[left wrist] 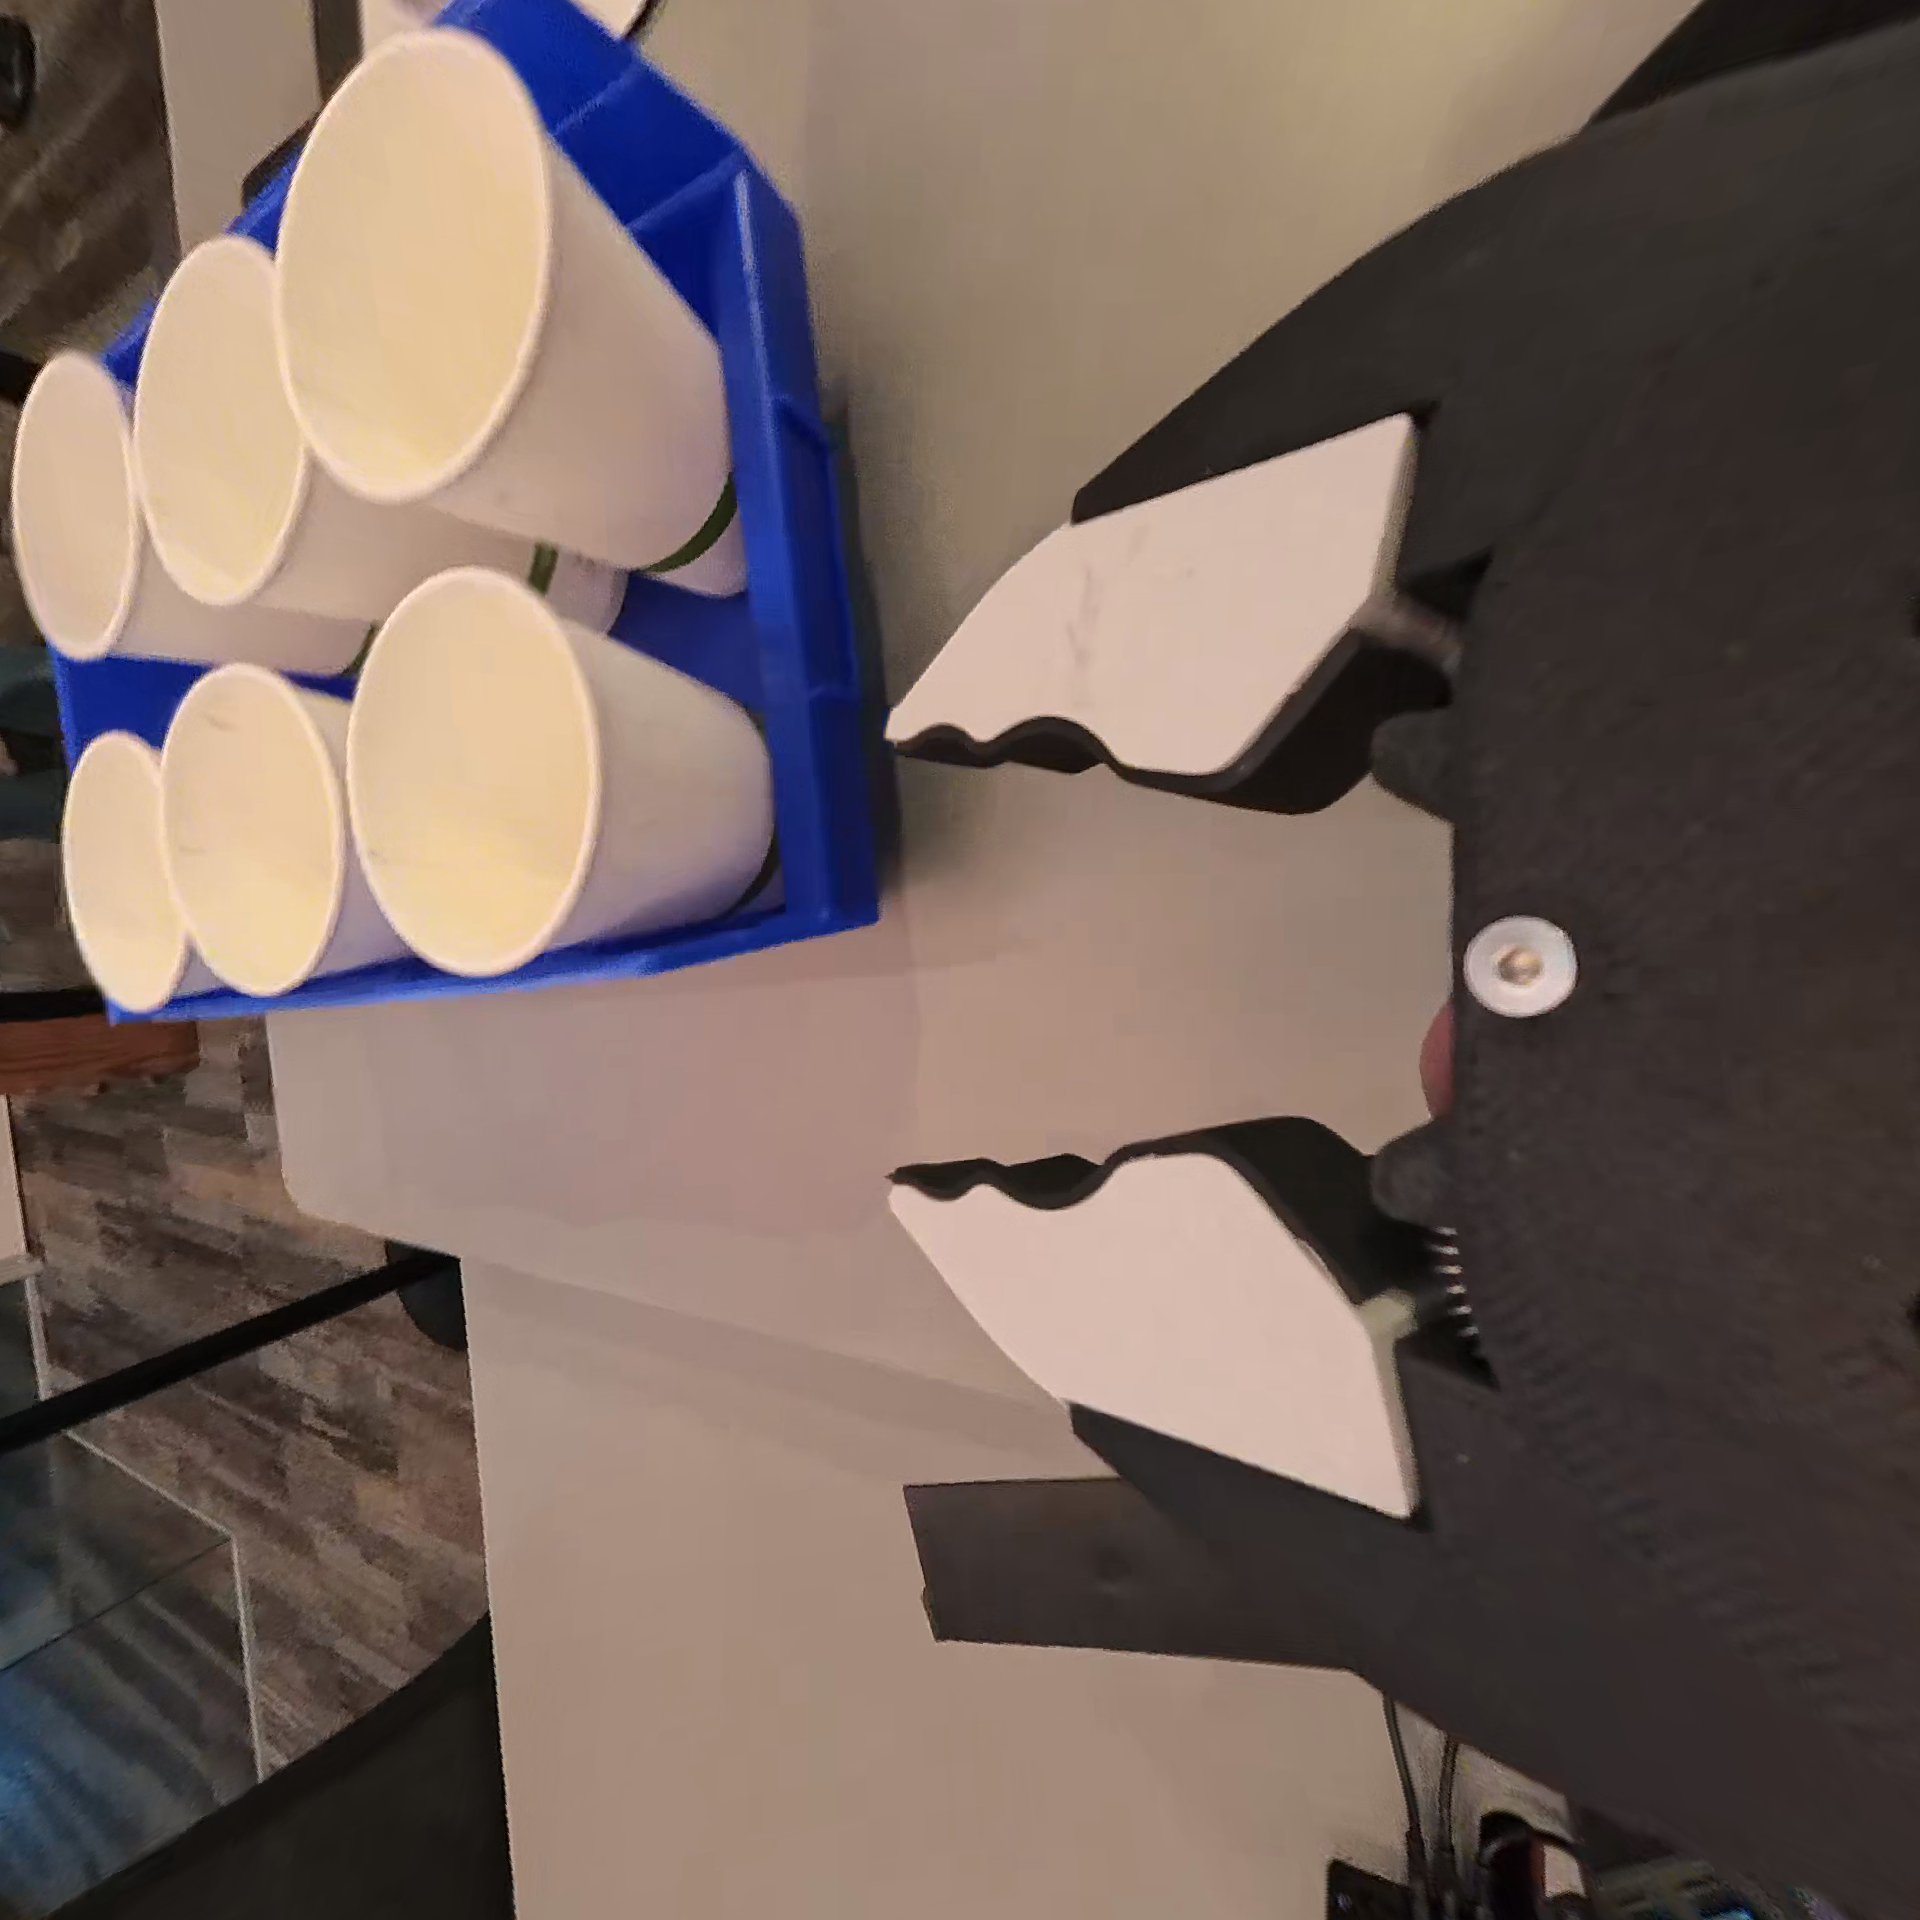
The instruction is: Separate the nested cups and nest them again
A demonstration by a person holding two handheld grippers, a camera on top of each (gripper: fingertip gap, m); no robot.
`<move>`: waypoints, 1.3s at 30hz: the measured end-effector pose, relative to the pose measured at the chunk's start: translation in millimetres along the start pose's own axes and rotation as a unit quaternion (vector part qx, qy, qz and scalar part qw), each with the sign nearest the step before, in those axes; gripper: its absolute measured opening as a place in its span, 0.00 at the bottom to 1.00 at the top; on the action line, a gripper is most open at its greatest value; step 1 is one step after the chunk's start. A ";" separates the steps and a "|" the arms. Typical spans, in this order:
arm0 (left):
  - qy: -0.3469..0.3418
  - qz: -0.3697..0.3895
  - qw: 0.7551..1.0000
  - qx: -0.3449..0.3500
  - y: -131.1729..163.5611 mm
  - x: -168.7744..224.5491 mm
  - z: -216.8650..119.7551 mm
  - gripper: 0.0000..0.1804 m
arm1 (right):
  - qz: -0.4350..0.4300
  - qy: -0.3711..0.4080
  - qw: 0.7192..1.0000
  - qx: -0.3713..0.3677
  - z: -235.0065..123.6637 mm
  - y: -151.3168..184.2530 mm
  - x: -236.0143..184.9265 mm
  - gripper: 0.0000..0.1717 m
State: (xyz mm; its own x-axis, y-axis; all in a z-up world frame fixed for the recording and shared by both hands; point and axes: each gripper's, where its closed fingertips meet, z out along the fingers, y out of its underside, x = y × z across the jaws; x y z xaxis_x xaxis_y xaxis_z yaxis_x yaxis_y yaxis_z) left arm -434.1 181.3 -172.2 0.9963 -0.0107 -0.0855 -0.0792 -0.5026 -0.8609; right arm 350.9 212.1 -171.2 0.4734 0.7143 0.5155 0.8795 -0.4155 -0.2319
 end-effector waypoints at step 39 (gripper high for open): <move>0.070 0.159 0.983 0.058 29.0 115.8 5.7 0.52 | 0.277 0.058 0.898 0.336 -6.4 -56.1 -73.3 0.39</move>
State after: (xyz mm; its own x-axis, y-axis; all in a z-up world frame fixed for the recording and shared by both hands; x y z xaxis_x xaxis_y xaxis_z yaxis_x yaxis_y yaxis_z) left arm -321.3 170.4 -209.9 0.9148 -0.2734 -0.2973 -0.3828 -0.3520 -0.8541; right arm 266.6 179.5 -190.7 0.8736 0.4228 0.2411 0.3599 -0.2276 -0.9048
